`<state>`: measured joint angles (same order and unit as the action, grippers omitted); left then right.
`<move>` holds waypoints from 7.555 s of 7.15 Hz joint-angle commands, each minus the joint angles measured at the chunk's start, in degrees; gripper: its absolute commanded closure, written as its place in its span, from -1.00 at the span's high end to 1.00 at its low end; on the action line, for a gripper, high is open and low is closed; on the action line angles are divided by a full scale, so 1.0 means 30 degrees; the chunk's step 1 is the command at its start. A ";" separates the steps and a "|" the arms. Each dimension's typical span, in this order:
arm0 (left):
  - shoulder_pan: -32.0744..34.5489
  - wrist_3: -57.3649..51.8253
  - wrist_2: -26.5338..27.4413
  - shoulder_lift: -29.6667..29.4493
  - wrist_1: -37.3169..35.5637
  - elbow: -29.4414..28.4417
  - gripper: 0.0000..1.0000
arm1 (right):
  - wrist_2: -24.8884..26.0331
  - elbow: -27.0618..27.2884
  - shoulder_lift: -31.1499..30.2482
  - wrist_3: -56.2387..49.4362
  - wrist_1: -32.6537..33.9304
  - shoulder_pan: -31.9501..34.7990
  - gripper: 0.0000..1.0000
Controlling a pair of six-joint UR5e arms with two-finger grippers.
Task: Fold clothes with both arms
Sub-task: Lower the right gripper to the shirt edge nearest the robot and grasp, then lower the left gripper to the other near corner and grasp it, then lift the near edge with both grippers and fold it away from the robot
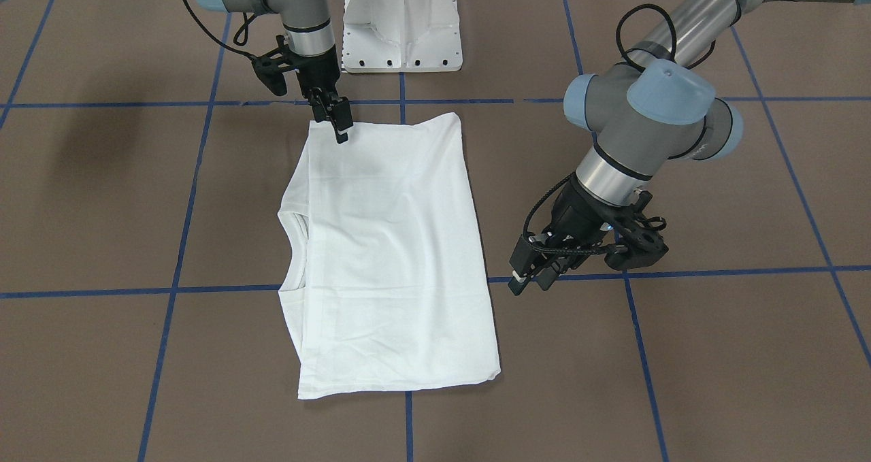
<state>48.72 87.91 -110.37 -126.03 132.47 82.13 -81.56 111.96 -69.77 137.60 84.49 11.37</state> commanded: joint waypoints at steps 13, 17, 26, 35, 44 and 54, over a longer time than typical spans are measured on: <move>-0.0039 0.0110 0.0110 0.0263 -0.0006 0.0222 0.28 | -0.2195 -0.0524 0.0551 0.0275 0.0752 0.0573 -1.00; -0.0736 0.2731 0.0109 0.0814 -0.0006 0.1848 0.28 | -0.2312 0.0204 0.0522 0.0304 0.0810 0.0954 -1.00; -1.1168 0.8255 0.5500 0.5478 -0.2848 0.7312 0.11 | -0.2490 0.0913 0.0315 0.0304 0.1191 0.0955 -1.00; -1.1524 0.8226 0.5354 0.5913 -0.3520 0.8911 -1.00 | -0.2460 0.1236 0.0170 0.0333 0.1191 0.0984 -1.00; -1.1417 1.0927 0.5354 0.6571 -0.5126 1.3524 -1.00 | -0.3941 0.7331 -0.1648 0.0338 0.3652 0.1086 -1.00; -0.3095 0.3106 0.4592 -0.3208 -0.0669 -0.3874 -0.41 | -1.0971 -1.1072 0.7253 -1.1394 -0.1755 1.1839 -1.00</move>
<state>36.68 99.40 -96.69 -131.40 125.26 80.86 -110.61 87.60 -50.70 109.65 83.28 42.93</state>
